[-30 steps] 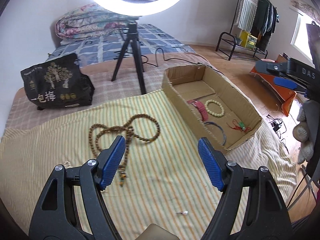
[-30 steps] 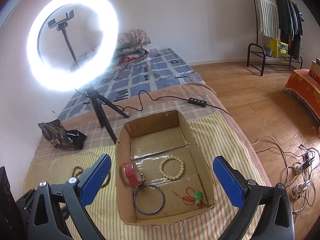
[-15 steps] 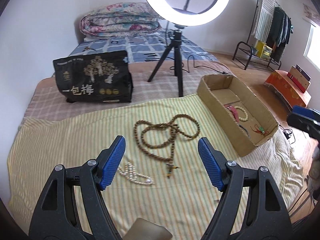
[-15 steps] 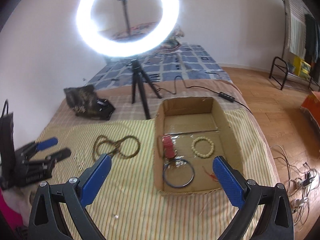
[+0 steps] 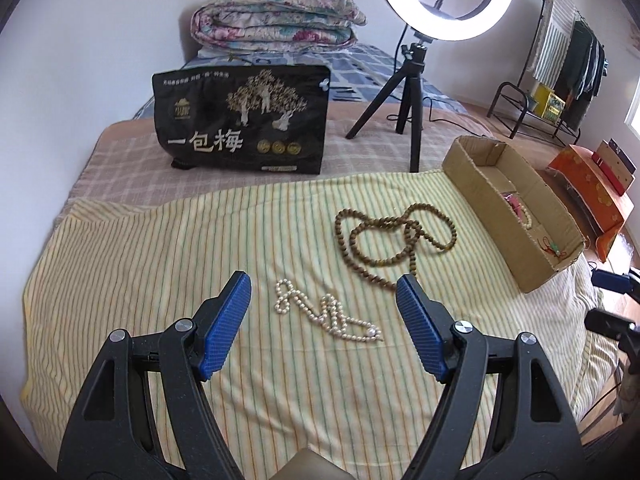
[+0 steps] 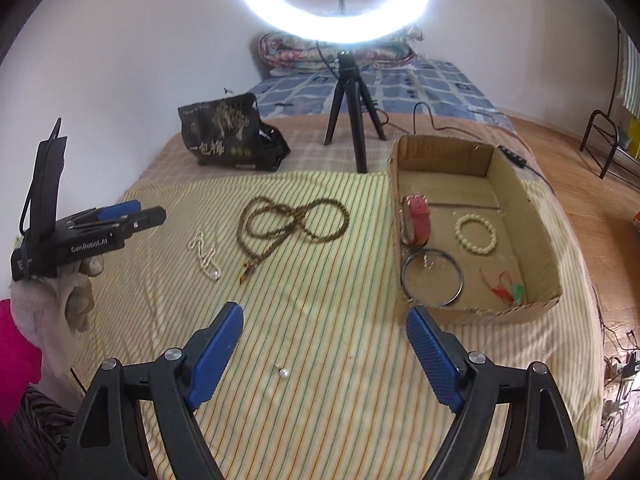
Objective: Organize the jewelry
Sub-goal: 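Withdraw both open tools from the box toward the brown mala and pearl necklace, then move the left tool to the pearl necklace while the right tool approaches a pearl earring, then close the left tool on the pearl necklace while the right tool closes on the earring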
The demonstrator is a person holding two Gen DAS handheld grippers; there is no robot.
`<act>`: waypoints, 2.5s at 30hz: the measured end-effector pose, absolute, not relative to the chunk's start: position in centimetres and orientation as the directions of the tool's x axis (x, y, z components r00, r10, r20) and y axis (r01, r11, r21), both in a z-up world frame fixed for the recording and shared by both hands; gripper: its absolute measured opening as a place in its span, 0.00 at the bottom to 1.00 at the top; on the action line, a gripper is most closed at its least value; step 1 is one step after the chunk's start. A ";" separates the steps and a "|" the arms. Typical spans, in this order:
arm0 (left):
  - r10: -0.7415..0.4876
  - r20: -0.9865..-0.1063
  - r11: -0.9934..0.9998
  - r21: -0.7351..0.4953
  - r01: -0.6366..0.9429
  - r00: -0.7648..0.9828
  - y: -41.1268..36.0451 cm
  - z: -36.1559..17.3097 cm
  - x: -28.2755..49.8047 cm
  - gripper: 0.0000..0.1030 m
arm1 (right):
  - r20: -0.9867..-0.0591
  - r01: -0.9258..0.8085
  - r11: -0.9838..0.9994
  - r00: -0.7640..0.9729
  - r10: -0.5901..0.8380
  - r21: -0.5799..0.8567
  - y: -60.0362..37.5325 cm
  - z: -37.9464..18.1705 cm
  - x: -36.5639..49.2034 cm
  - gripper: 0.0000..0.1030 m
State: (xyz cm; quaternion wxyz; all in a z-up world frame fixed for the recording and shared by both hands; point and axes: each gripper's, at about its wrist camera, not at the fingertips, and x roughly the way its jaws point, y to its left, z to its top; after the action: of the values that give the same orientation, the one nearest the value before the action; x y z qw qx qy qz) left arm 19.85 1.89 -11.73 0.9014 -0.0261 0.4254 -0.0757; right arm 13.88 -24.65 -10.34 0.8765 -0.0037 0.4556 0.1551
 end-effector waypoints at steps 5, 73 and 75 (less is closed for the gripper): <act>-0.157 -0.782 0.988 -0.129 0.089 0.603 2.9 -12.8 20.3 0.75 | -0.824 -0.302 0.943 0.493 0.278 0.137 -23.4 -11.9 13.6 0.82; -0.083 -0.878 0.995 -0.047 0.086 0.472 -0.8 -20.9 23.3 0.05 | -0.915 -0.438 0.895 0.321 0.245 0.085 -18.5 -20.1 12.7 0.06; -0.092 -0.878 0.995 -0.060 0.081 0.470 -0.5 -20.6 23.3 0.05 | -0.911 -0.439 0.893 0.324 0.254 0.093 -18.5 -19.8 12.7 0.06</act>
State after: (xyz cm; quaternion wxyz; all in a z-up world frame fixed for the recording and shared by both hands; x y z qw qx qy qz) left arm 23.31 -0.53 -20.62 0.8574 -0.0052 0.5122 -0.0502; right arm 12.67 -18.46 -19.85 0.8090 -0.0856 0.5406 0.2144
